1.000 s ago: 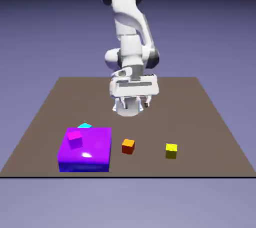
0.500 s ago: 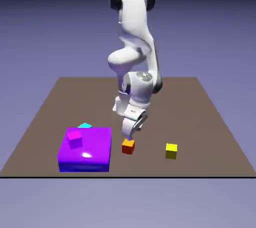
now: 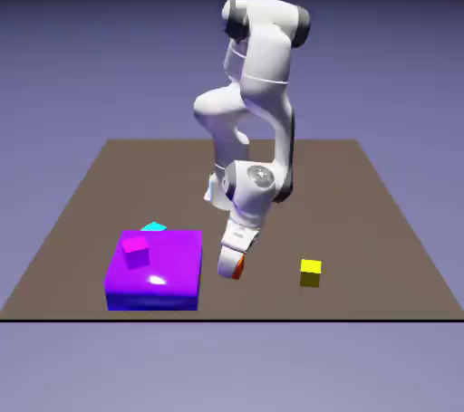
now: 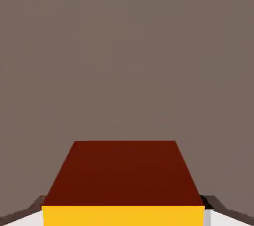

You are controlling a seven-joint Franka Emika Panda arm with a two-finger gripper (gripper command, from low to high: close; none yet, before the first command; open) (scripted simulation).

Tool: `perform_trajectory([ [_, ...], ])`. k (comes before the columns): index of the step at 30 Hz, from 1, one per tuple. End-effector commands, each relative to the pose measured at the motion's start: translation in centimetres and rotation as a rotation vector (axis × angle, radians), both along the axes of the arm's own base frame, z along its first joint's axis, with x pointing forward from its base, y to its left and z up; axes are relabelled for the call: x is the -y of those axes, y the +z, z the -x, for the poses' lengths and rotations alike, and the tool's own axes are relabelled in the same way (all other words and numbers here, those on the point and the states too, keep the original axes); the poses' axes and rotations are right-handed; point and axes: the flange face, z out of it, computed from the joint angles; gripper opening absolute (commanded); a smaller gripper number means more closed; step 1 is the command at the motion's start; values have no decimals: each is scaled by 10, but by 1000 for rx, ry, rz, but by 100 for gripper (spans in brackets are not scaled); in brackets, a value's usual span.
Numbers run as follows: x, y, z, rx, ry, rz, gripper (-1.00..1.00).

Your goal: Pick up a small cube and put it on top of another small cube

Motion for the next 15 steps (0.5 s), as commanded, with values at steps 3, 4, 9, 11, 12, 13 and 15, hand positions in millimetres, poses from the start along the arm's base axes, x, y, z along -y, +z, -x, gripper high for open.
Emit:
perform_trajectory([
  [3, -4, 26, 0, -1, -1, -2, -100],
  [4, -6, 34, 0, -3, -2, -3, -100],
  [9, 39, 69, -33, -4, 8, -11, -100],
  [11, 73, 91, -51, -3, 13, -13, -100],
  [12, 92, 103, -58, -3, 15, -13, -100],
  [13, 111, 115, -64, -2, 16, -13, -100],
  [15, 152, 140, -72, -3, 17, -11, -100],
])
